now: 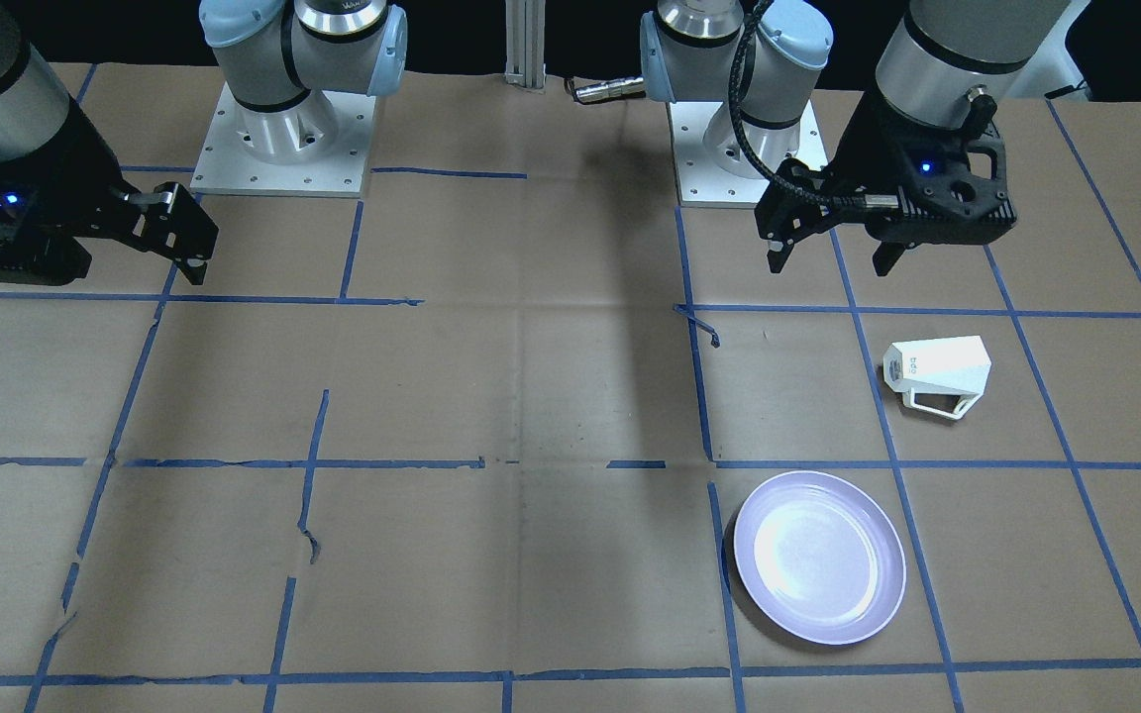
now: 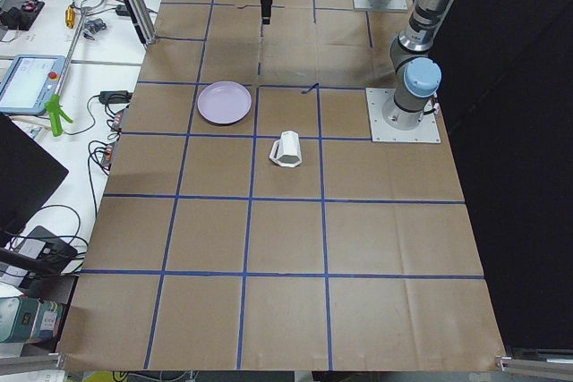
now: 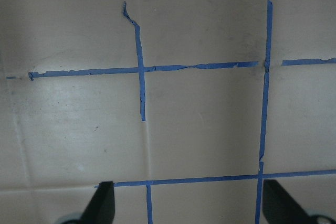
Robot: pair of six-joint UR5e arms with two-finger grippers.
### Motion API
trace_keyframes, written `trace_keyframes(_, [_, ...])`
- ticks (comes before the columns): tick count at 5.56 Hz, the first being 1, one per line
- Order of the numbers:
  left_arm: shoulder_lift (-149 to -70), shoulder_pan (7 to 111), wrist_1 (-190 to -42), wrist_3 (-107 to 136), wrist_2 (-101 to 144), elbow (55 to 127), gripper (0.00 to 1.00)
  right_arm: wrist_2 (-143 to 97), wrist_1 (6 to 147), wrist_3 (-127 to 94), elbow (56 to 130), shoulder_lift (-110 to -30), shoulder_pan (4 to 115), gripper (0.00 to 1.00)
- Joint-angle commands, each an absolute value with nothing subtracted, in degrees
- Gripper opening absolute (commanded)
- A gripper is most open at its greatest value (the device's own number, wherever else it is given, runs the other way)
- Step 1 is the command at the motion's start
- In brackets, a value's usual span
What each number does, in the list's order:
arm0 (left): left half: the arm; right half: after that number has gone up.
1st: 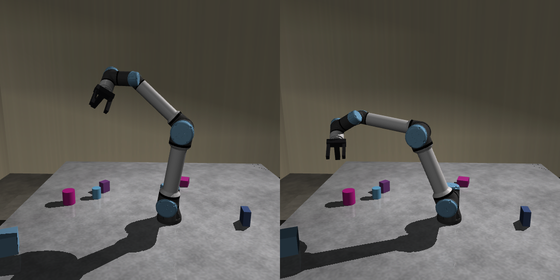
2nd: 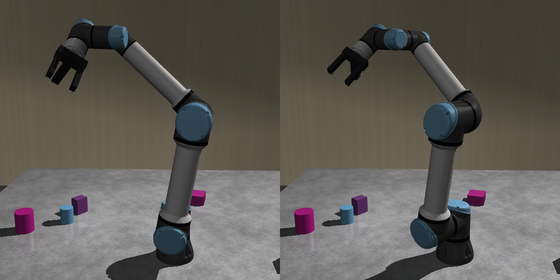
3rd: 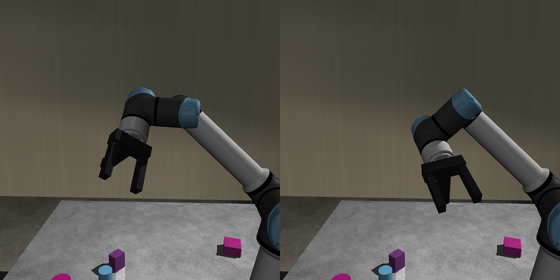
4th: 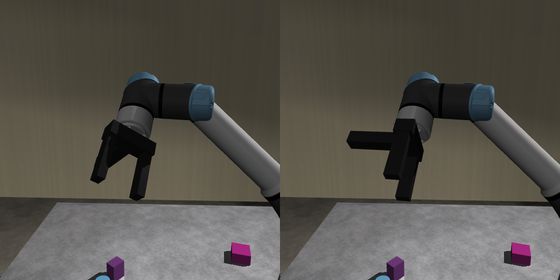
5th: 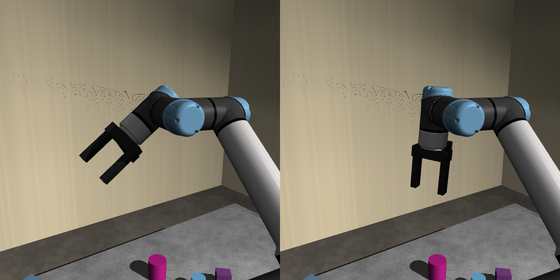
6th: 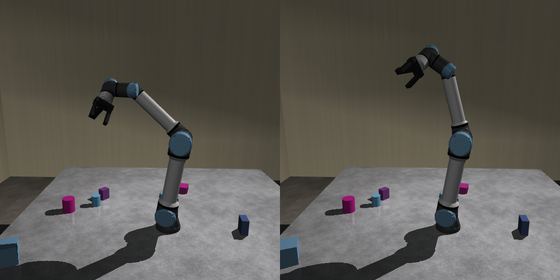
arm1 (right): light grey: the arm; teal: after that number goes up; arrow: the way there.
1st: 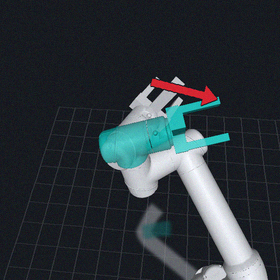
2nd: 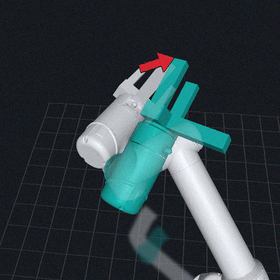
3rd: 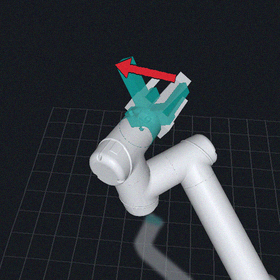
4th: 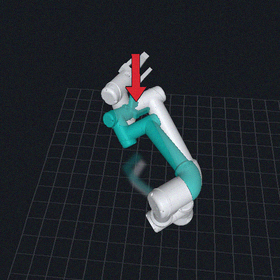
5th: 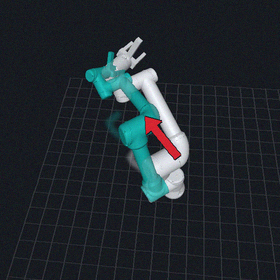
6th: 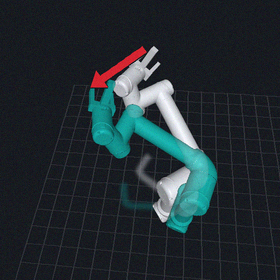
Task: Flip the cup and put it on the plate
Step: 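Move the left gripper down and back toward the white faceted mug lying on its side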
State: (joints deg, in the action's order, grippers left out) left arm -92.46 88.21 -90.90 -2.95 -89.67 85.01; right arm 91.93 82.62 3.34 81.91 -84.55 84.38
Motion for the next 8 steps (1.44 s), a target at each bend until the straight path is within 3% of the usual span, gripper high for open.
trace_keyframes(1, [-92.29,88.24,-91.14,-2.73,-89.56,85.16,0.98,91.93,82.62,3.34,81.91,-84.55,84.38,1.00])
trace_keyframes(4, [-89.48,85.09,-94.38,-6.47,-91.22,86.22,0.99,91.93,82.62,3.34,81.91,-84.55,84.38,1.00])
trace_keyframes(8, [-88.15,61.86,-94.39,-40.87,-93.61,88.59,0.98,91.93,82.62,3.34,81.91,-84.55,84.38,1.00])
